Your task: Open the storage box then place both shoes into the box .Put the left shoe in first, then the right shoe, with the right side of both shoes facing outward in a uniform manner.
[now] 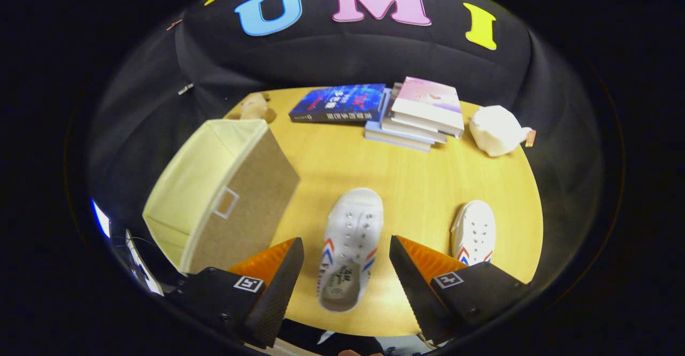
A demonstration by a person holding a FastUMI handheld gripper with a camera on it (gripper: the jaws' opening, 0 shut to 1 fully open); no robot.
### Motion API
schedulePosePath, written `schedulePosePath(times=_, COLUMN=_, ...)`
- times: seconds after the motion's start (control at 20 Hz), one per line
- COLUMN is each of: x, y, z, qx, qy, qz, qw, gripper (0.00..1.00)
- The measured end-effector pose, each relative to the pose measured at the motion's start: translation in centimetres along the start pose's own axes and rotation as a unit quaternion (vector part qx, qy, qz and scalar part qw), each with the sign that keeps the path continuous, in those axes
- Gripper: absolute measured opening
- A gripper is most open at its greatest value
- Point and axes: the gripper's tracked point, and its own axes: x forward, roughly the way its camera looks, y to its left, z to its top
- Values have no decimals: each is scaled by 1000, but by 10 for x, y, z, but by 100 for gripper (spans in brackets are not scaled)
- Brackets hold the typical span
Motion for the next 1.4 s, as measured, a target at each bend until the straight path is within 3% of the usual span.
schedulePosePath(times=0.2, x=32, y=-25, z=-37, qx=-4, qy=39, qz=-5, qw=999, gripper=99)
schedulePosePath(times=0.4, x=57, y=-31, z=-56, qx=-5, qy=71, qz=18, qw=997, gripper=97)
schedulePosePath(times=0.5, x=67, y=-26, z=-63, qx=-4, qy=83, qz=38, qw=996, gripper=91)
schedulePosePath(times=0.7, x=75, y=-16, z=-62, qx=19, qy=94, qz=73, qw=993, gripper=71)
schedulePosePath(times=0.85, x=73, y=-5, z=-63, qx=51, qy=98, qz=95, qw=989, gripper=29)
schedulePosePath(times=1.0, x=72, y=-6, z=-62, qx=86, qy=88, qz=95, qw=988, gripper=15)
schedulePosePath(times=1.15, x=71, y=-7, z=-61, qx=153, qy=87, qz=92, qw=980, gripper=6)
schedulePosePath(times=1.4, x=49, y=-4, z=-41, qx=206, qy=57, qz=70, qw=974, gripper=6)
